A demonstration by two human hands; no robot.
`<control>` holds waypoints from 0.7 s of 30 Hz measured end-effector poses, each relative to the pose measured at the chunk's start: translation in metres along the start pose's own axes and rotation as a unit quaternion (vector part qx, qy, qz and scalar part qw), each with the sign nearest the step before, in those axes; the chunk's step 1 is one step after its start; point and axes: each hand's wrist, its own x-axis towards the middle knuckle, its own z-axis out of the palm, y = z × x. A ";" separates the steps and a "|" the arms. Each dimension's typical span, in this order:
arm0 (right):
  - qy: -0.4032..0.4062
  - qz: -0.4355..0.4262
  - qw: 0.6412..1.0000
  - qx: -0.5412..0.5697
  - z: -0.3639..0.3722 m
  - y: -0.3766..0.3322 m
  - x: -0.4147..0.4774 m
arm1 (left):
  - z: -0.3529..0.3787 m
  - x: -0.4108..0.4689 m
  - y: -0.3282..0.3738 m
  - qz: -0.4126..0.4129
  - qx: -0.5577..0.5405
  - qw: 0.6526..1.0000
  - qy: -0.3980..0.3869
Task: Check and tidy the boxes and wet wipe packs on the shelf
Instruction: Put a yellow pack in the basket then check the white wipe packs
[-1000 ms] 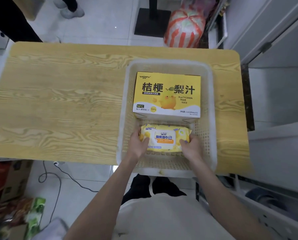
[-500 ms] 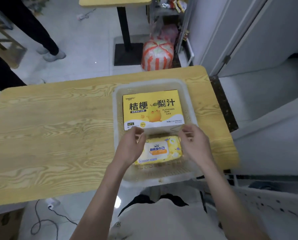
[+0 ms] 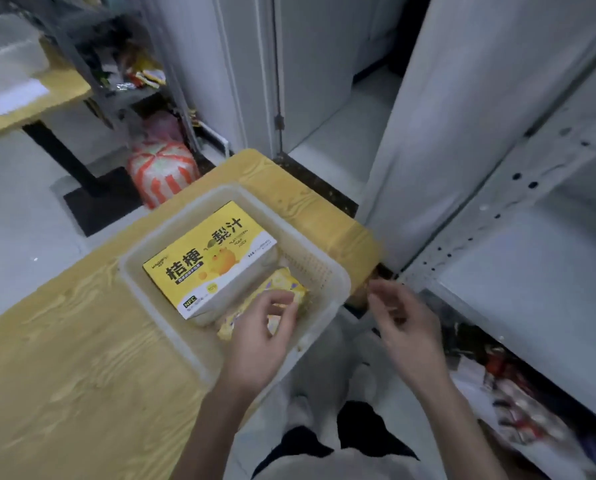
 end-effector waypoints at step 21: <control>0.490 0.120 0.863 -0.027 -0.284 0.182 -0.369 | 0.307 -0.247 0.093 0.281 0.146 0.840 -0.440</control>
